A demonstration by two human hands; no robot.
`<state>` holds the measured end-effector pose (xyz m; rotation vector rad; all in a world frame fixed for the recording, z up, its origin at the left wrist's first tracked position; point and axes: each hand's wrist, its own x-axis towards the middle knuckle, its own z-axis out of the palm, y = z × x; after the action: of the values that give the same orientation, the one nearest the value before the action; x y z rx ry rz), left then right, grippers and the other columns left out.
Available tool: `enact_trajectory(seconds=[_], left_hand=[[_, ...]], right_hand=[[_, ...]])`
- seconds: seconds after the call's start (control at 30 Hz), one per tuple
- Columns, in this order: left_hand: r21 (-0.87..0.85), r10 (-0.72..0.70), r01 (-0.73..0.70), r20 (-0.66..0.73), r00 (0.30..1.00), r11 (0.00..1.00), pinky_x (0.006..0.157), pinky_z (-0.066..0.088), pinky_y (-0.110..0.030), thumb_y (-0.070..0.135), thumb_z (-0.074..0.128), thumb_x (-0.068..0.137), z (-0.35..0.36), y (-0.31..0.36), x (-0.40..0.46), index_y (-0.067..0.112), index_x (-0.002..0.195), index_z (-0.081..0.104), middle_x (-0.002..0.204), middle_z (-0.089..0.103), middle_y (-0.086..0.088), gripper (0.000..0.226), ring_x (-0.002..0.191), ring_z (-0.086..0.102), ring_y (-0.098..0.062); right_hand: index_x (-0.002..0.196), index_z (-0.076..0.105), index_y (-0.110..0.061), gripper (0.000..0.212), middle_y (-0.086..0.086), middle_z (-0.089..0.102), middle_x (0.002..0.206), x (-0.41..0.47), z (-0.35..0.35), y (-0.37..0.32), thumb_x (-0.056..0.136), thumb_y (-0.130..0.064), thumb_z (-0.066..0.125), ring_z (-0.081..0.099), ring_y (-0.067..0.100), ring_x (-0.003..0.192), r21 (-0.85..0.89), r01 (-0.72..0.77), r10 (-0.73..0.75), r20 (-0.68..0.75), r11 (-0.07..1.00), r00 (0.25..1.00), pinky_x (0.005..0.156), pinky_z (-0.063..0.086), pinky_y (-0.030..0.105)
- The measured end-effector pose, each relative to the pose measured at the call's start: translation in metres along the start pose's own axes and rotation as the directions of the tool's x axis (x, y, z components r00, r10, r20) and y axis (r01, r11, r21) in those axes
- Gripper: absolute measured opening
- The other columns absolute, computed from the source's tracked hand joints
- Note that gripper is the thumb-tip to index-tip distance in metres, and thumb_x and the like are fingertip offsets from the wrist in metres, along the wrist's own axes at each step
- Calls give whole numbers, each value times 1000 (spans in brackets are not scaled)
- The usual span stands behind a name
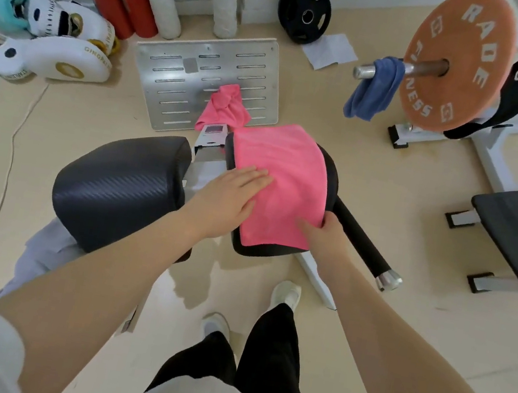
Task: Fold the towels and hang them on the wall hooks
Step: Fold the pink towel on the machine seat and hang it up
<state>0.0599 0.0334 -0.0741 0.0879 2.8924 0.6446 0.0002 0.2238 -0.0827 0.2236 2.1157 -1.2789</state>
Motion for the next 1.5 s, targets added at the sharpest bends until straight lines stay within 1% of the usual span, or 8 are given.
enact_trajectory(seconds=[0.23,0.43,0.53,0.63,0.73,0.97,1.23,1.5], left_hand=[[-264,-23,82,222,975,961,112,2,-21,56,57,82,-22,-5,-4,25,147,19,156,11,10,81,143,3,-6],[279,158,-243,295,942,929,116,5,-31,66,59,70,-24,-9,-2,21,147,-8,156,17,1,111,143,18,-14],[55,58,-63,80,995,996,102,34,-35,38,66,78,-19,5,8,26,144,27,118,62,1,78,110,56,-22],[-221,-88,82,-17,996,972,65,40,-19,36,52,85,-21,14,15,31,106,53,62,46,14,21,64,53,-17],[-507,-369,360,87,925,784,59,37,-16,16,50,91,-20,14,23,14,133,42,72,53,3,43,62,49,-8],[-807,-717,526,198,668,268,79,56,-39,26,34,100,-23,6,46,8,103,54,105,60,-19,27,101,60,-35],[-719,-833,661,219,508,214,74,55,-36,23,34,100,-29,11,60,14,112,46,103,52,-8,20,92,55,-24],[-551,-845,796,279,457,249,63,57,-37,16,45,93,-41,6,61,2,123,37,95,59,-13,34,77,64,-29]], right_hand=[[124,46,-7,43,3,60,103,-16,-28,-1,85,-10,64,61,22,94,257,47,-65,61,965,996,77,53,31],[120,52,-24,38,4,62,86,-29,-60,-56,92,1,47,63,9,60,417,108,-248,298,903,922,52,52,22],[95,62,-9,20,2,68,75,-22,-60,-85,93,-5,42,66,11,63,485,10,-243,421,875,874,58,56,23],[94,65,-3,25,10,73,83,-3,-56,-105,86,-16,44,71,20,76,590,-107,-228,465,800,855,79,57,32],[102,66,-4,38,11,72,94,22,-51,-121,94,-23,35,71,19,85,616,-173,-193,482,768,855,81,56,30],[137,35,-14,47,9,59,112,80,-37,-138,93,-11,50,57,20,91,64,127,-140,271,990,952,76,48,25],[73,48,-11,30,5,45,77,98,-38,-128,87,-36,57,46,23,74,-481,104,34,270,870,962,71,44,36],[83,49,-7,15,5,42,72,86,-22,-131,80,-13,62,42,16,61,-386,88,14,256,918,967,54,36,26]])
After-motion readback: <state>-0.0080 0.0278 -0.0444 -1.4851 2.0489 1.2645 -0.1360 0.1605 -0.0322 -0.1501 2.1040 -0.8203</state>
